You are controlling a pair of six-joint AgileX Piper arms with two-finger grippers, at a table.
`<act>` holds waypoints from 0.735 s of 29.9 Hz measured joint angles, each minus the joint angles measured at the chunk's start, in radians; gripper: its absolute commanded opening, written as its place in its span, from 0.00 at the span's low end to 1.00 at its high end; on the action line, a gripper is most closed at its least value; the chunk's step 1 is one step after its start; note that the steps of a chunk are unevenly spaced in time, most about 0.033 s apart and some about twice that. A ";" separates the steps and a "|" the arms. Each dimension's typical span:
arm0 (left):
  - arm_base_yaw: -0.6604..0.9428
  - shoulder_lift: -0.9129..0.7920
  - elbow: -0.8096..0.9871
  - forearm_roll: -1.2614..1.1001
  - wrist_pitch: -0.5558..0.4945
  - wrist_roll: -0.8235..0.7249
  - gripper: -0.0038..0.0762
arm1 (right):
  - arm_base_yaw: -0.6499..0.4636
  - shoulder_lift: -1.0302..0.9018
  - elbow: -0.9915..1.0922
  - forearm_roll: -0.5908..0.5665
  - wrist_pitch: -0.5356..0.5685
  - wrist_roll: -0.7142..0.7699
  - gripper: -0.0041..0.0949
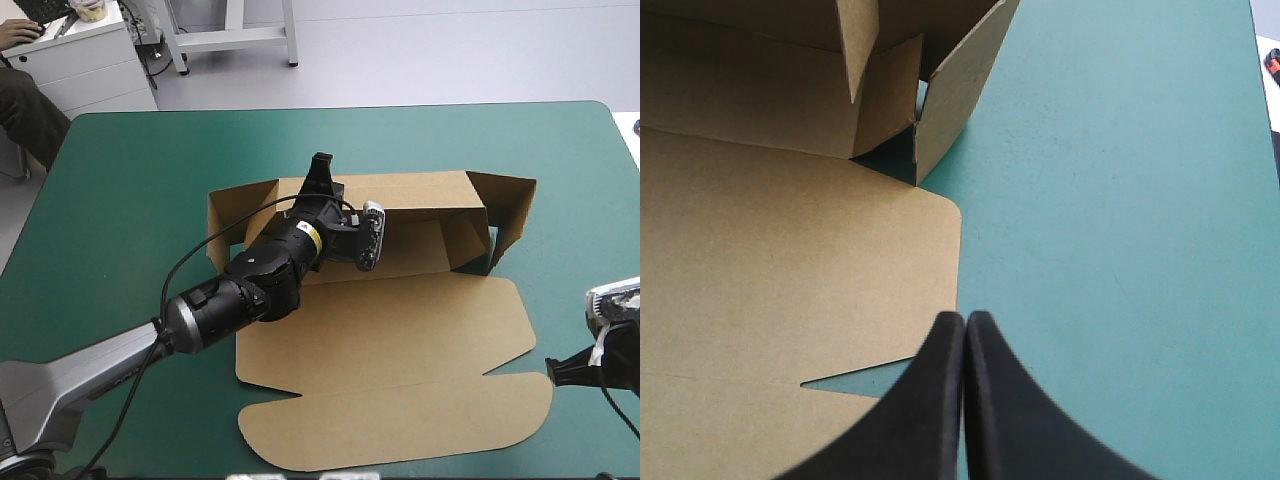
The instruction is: Fold the box
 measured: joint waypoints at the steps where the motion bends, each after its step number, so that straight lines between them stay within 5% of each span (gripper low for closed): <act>1: 0.000 -0.005 0.006 0.005 0.001 -0.003 0.04 | 0.000 0.000 0.000 0.000 0.001 0.000 0.03; 15: 0.074 0.009 0.040 0.059 -0.042 -0.162 0.04 | 0.000 0.000 0.000 0.000 0.030 0.013 0.03; 22: 0.074 0.009 0.066 0.080 -0.098 -0.162 0.04 | 0.000 0.000 0.000 0.005 -0.040 0.024 0.03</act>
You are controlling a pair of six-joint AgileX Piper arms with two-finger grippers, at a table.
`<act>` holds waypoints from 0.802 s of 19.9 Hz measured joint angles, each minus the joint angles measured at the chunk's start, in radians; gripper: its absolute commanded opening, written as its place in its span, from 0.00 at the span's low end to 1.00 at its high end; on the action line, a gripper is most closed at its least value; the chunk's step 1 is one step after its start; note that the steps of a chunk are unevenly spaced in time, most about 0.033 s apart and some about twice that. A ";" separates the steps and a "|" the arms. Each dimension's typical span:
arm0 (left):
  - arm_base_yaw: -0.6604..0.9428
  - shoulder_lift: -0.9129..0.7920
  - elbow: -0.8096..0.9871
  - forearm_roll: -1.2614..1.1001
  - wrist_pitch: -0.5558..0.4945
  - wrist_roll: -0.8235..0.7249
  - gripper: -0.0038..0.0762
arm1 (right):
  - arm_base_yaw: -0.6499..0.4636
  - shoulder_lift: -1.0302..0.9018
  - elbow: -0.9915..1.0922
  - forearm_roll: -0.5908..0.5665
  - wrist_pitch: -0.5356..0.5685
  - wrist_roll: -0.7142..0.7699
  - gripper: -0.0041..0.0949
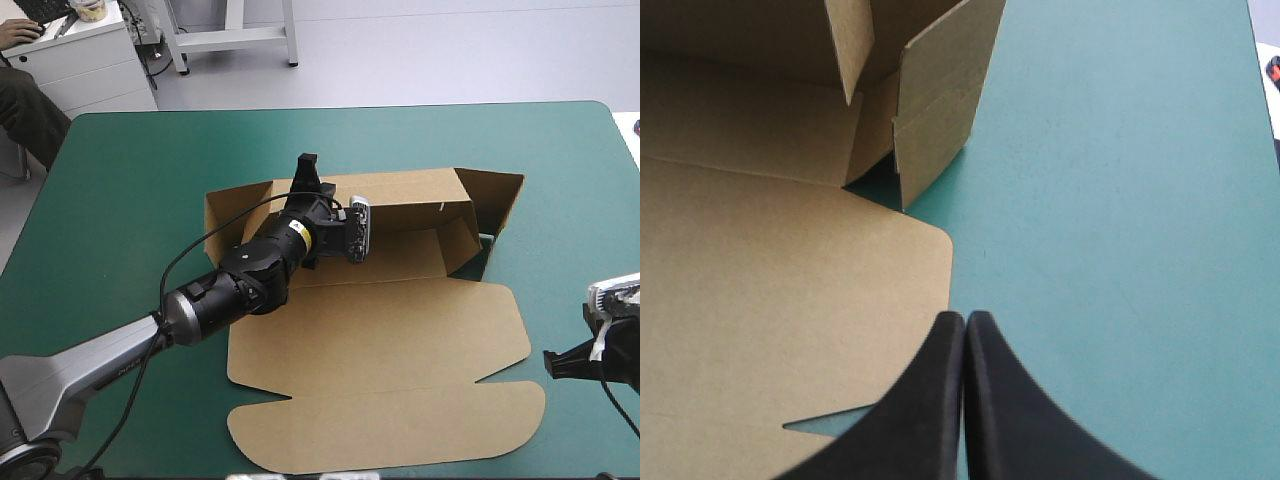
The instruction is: Fold the box
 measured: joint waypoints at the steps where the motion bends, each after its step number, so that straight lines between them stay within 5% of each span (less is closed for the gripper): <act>1: 0.000 0.000 0.013 0.001 0.001 -0.001 0.04 | 0.000 0.000 -0.001 0.004 -0.017 0.002 0.05; 4: 0.000 -0.005 0.048 0.030 -0.009 -0.027 0.04 | 0.000 0.018 -0.047 0.016 -0.059 0.023 0.23; 8: 0.001 -0.006 0.058 0.059 -0.020 -0.061 0.04 | 0.000 0.108 -0.176 0.014 -0.072 0.030 0.81; 16: 0.004 -0.006 0.059 0.070 -0.023 -0.085 0.04 | 0.000 0.434 -0.496 -0.065 -0.124 0.075 0.81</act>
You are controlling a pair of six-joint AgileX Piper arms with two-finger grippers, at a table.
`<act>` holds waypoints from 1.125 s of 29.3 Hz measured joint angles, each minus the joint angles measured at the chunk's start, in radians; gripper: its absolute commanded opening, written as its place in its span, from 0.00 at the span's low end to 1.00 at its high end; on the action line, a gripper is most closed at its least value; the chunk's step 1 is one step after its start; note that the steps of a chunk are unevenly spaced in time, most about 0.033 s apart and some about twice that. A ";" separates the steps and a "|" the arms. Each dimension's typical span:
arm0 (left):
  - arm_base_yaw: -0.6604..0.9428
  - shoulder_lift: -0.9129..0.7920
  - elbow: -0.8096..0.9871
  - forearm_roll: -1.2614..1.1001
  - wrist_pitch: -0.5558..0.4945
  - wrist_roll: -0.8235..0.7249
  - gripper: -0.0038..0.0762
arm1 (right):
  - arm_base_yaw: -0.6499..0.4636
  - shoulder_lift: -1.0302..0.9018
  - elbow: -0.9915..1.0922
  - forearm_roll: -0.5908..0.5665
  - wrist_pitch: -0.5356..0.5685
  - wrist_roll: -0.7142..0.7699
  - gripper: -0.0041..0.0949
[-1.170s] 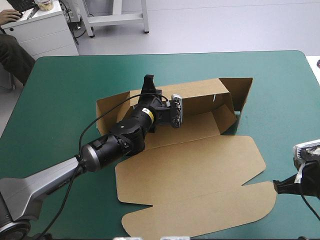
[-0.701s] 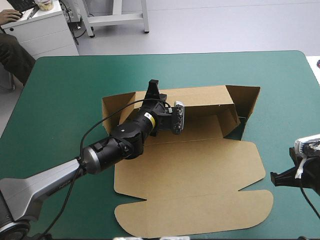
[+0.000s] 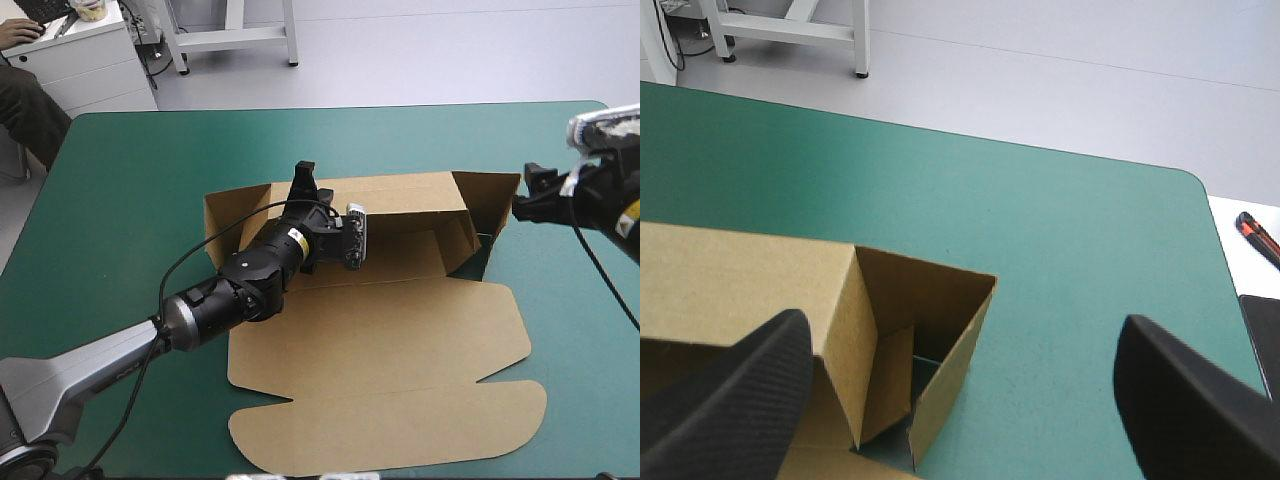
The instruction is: Fold the box
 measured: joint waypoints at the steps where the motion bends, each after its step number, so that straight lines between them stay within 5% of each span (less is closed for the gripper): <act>1: 0.000 0.000 0.000 0.001 0.000 -0.006 0.04 | 0.000 0.052 -0.051 -0.001 0.000 0.000 0.81; 8: 0.000 0.000 0.000 0.001 -0.001 -0.027 0.04 | -0.042 0.275 -0.282 0.036 0.008 -0.043 0.81; 17: 0.001 0.000 0.000 0.004 -0.005 -0.030 0.04 | -0.303 0.565 -0.554 0.380 0.140 -0.269 0.81; 33: 0.002 -0.001 0.000 0.004 -0.012 -0.057 0.04 | -0.379 0.973 -0.639 0.495 0.191 -0.357 0.81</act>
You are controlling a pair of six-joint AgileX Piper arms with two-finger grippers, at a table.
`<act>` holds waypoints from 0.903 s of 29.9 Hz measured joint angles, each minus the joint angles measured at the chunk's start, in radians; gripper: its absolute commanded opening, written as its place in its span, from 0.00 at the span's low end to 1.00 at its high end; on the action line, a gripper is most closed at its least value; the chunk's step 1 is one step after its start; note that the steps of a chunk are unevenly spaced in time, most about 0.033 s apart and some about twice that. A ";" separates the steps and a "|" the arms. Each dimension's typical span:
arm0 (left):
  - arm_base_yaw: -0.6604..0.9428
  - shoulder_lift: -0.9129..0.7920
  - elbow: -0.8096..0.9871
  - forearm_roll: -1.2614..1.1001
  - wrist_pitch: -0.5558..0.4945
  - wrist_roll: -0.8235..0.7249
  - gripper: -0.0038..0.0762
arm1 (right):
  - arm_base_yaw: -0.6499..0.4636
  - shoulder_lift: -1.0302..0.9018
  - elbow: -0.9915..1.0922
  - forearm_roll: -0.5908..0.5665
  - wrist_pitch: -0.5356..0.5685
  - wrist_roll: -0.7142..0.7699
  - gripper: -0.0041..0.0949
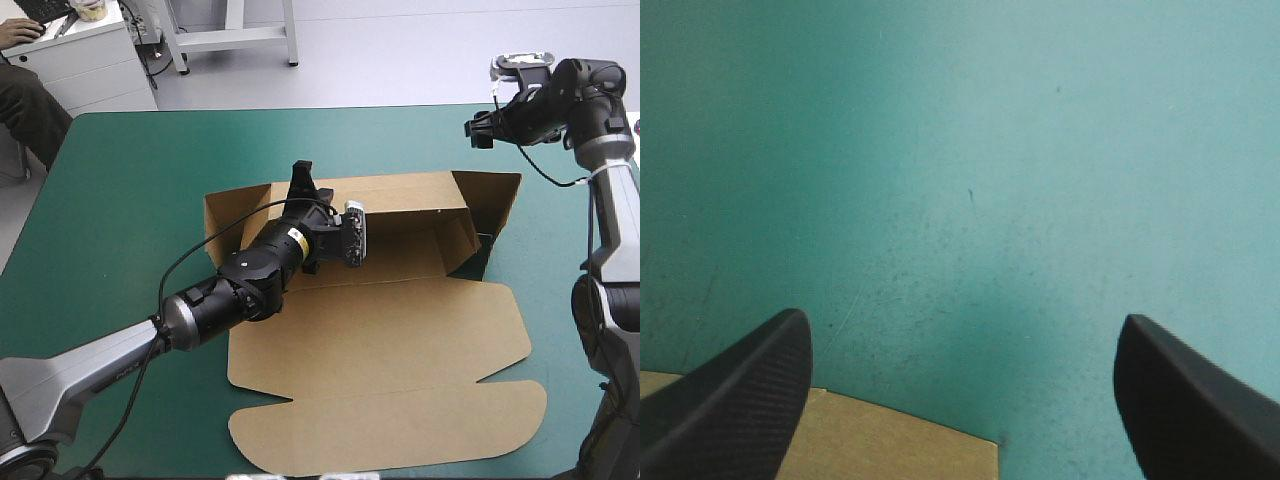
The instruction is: Fold the box
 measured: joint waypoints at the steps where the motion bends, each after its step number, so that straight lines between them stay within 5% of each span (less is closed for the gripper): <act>1: 0.000 0.000 0.000 0.001 0.000 -0.011 0.04 | 0.000 0.018 0.000 0.011 0.005 -0.003 0.81; 14: 0.000 0.002 0.002 0.093 0.022 -0.160 0.04 | -0.014 0.031 0.013 0.036 0.062 -0.024 0.79; 27: 0.000 0.003 0.012 0.181 0.037 -0.251 0.04 | -0.032 -0.165 0.299 0.043 0.040 -0.040 0.79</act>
